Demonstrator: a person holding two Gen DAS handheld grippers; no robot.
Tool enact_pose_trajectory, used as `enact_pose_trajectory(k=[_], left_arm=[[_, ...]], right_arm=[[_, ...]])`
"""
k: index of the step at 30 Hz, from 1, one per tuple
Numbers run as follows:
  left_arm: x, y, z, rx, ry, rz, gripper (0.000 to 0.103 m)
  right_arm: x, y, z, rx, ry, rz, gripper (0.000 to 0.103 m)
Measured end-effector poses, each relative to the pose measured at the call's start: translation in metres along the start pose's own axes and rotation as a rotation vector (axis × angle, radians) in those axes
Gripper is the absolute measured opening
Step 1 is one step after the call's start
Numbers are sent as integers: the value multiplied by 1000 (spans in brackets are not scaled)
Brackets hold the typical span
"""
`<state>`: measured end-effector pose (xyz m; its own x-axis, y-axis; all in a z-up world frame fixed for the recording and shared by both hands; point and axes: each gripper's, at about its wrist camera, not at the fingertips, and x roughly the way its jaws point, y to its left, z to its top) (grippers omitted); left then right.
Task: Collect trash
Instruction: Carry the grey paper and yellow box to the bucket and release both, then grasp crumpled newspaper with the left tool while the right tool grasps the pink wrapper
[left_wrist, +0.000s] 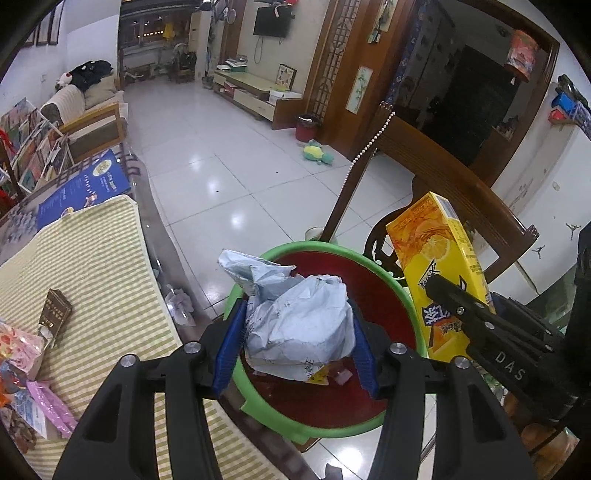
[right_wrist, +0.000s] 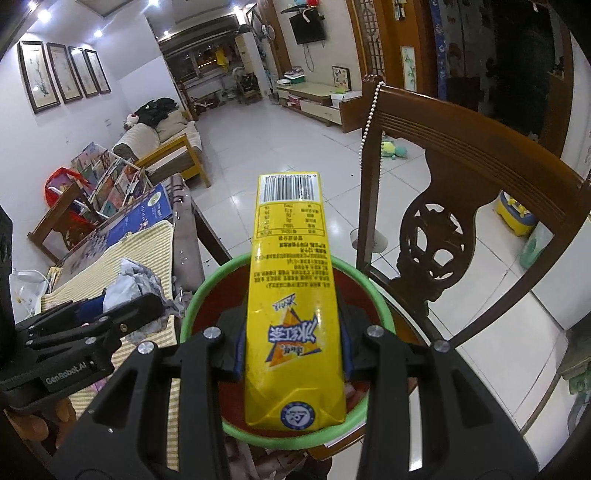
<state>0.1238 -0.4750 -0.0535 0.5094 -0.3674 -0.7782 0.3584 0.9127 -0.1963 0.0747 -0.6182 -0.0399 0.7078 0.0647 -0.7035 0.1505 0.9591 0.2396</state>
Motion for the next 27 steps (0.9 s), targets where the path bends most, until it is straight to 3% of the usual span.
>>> enact_pose_trajectory(k=[2,8,11,15,20,23,27], left_arm=[[1,5,0,-16,-3,-2,66],[-7,16,0,-28,-27,23,69],[-20,27,-7,-24,-43,60,73],[-48,61,-29,-48,-84,172,76],[-85,129,-77,-194,-81,346,78],[-106,174,-119,-311,-49,460,80],[-132,234,-194,-498,51,625,80]], right_arm=[[0,-1,0,6,-5,-15,55],[-5,6,-1,-5,-13,-10,55],[-7,19,-1,-12,-11,28,63],[-7,47,-2,-69,-4,77,68],[6,98,-12,-152,56,186,77],[16,139,-25,-229,110,253,78],[24,190,-46,-333,168,332,84]])
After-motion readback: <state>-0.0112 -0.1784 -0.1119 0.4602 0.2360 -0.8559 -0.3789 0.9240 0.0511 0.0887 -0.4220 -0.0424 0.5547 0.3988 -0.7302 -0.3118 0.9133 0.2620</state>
